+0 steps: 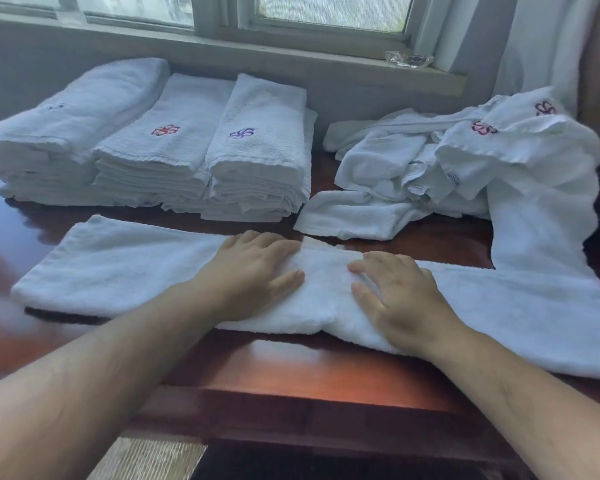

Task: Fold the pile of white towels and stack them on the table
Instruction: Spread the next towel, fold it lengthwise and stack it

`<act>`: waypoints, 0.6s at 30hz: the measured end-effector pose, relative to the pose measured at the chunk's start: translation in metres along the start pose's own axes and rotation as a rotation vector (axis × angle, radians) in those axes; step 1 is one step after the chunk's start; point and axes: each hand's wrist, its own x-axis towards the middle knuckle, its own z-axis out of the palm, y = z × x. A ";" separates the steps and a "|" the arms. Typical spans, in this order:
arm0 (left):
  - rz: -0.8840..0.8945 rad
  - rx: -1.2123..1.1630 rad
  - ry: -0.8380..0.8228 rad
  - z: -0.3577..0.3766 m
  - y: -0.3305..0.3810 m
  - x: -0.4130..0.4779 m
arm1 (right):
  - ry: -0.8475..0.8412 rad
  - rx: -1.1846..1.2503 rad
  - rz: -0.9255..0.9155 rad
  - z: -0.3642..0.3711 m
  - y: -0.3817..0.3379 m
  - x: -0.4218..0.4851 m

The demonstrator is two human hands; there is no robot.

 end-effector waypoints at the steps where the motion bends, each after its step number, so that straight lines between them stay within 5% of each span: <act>1: 0.015 0.011 -0.023 -0.001 -0.002 -0.001 | -0.021 0.010 -0.004 -0.003 0.002 0.000; 10: 0.012 -0.080 -0.089 0.007 0.025 -0.001 | -0.134 -0.032 0.000 -0.004 -0.002 -0.001; 18: 0.098 0.092 -0.211 0.008 0.015 0.001 | -0.280 -0.092 -0.052 -0.009 0.007 -0.002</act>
